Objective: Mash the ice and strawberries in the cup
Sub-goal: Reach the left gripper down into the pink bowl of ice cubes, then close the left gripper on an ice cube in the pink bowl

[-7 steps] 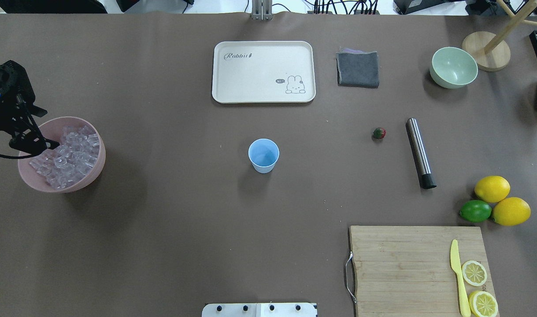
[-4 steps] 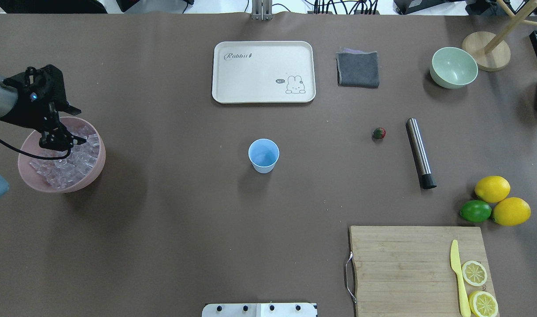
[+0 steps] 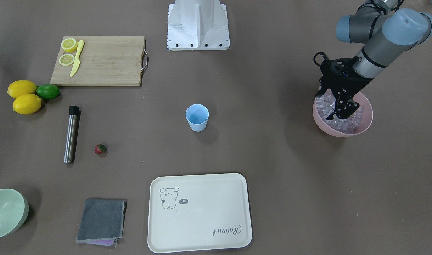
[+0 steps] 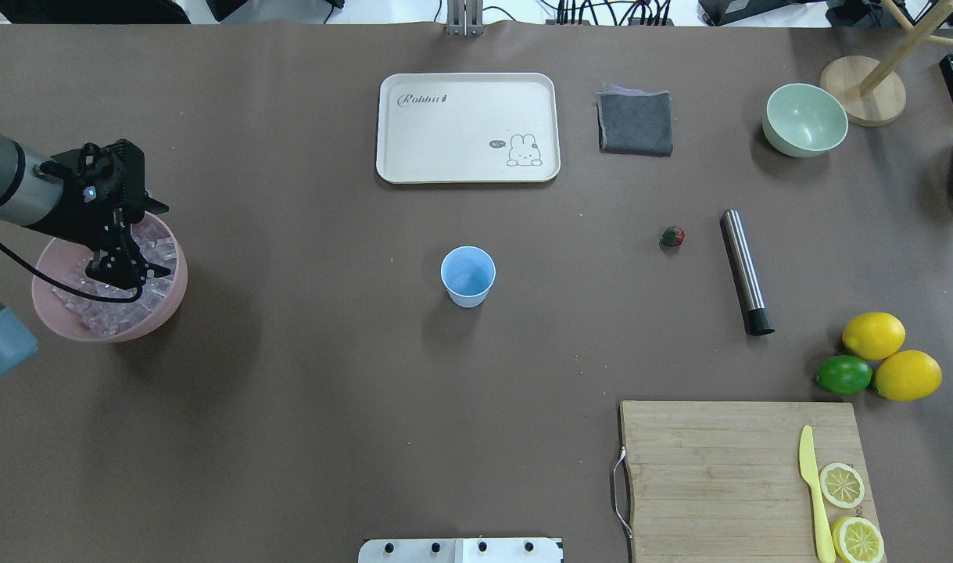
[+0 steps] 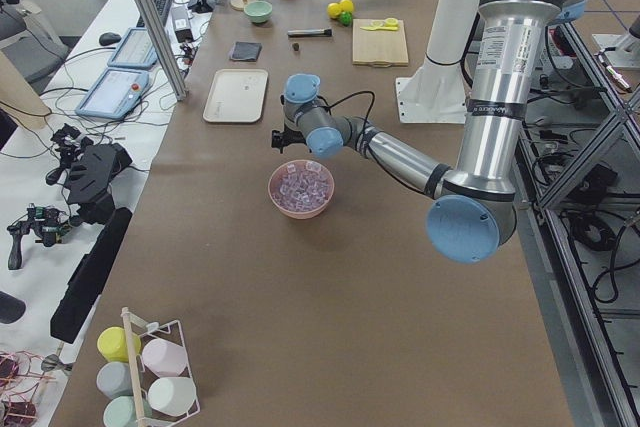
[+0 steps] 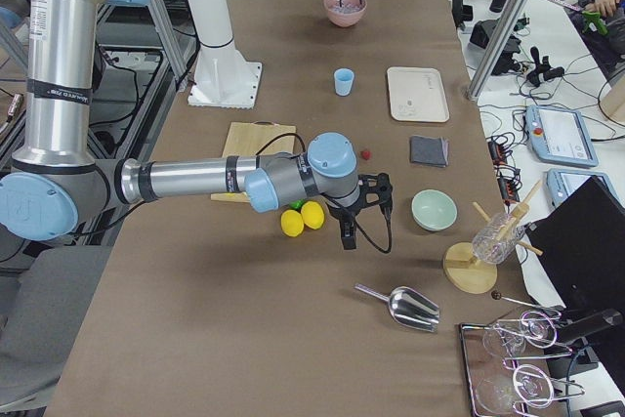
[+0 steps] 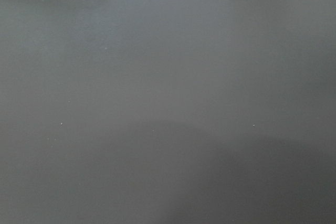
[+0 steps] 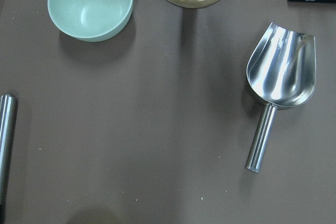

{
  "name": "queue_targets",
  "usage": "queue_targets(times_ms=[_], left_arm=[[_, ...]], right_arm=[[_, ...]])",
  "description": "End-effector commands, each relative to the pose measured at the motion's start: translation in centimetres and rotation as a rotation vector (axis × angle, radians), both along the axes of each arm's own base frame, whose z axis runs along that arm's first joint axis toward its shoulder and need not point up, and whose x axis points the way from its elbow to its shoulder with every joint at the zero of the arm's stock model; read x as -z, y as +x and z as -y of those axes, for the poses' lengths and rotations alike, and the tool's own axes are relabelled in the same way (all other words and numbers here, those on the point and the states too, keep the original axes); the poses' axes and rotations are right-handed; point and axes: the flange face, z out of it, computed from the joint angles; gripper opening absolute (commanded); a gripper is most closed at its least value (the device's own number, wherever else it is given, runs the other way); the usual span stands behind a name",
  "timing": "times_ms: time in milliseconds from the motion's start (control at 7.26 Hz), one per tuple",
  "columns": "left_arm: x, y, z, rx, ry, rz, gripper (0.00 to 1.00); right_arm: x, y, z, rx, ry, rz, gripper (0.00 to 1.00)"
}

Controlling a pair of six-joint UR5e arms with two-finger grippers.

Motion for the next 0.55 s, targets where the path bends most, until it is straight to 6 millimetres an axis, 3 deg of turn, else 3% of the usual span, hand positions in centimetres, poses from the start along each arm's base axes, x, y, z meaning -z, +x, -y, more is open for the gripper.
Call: queue_targets(times_ms=[0,413], left_arm=[[-0.1,-0.4,0.3,-0.080,0.143,0.032,0.94],[-1.1,-1.3,0.3,-0.176,0.295,0.074,0.95]], right_arm=[[-0.5,0.1,-0.5,-0.004,-0.013,-0.001,1.00],[-1.0,0.1,-1.0,-0.004,-0.025,-0.003,1.00]])
